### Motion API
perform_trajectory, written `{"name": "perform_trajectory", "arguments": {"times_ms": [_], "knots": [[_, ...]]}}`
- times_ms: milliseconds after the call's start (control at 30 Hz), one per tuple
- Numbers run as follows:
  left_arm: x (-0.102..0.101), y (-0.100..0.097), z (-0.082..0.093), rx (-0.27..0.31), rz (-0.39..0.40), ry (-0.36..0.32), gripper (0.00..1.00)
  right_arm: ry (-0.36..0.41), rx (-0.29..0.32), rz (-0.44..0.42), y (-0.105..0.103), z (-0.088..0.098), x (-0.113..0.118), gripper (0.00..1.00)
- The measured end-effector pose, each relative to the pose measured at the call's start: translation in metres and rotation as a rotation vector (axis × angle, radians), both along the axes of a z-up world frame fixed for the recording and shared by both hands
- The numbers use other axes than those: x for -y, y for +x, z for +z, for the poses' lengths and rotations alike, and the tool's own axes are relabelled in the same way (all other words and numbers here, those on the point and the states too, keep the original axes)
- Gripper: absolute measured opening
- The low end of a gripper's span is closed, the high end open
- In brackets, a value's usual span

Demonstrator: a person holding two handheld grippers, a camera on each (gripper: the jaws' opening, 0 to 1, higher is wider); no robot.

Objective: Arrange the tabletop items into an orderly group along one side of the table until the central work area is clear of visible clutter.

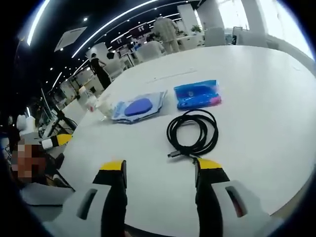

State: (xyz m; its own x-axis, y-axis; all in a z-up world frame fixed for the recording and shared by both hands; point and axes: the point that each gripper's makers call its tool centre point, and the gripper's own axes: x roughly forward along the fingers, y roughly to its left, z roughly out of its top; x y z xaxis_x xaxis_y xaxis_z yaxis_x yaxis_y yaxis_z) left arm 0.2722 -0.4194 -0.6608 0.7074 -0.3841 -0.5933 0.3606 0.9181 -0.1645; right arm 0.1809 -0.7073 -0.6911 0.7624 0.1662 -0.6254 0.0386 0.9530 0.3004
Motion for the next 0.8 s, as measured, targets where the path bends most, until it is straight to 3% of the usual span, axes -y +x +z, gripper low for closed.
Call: {"name": "perform_trajectory", "arguments": {"times_ms": [200,433,800], "knots": [[-0.003,0.003,-0.002,0.010,0.008,0.014,0.46,-0.033,0.010,0.006,0.021,0.008,0.014,0.55],[-0.008,0.006,-0.005,0.002,0.019,0.005,0.45,-0.079,-0.011,0.028,0.041,0.004,0.031,0.55],[-0.018,0.009,-0.008,-0.006,0.057,0.003,0.44,-0.195,-0.109,0.106,0.069,-0.026,0.064,0.57]]}}
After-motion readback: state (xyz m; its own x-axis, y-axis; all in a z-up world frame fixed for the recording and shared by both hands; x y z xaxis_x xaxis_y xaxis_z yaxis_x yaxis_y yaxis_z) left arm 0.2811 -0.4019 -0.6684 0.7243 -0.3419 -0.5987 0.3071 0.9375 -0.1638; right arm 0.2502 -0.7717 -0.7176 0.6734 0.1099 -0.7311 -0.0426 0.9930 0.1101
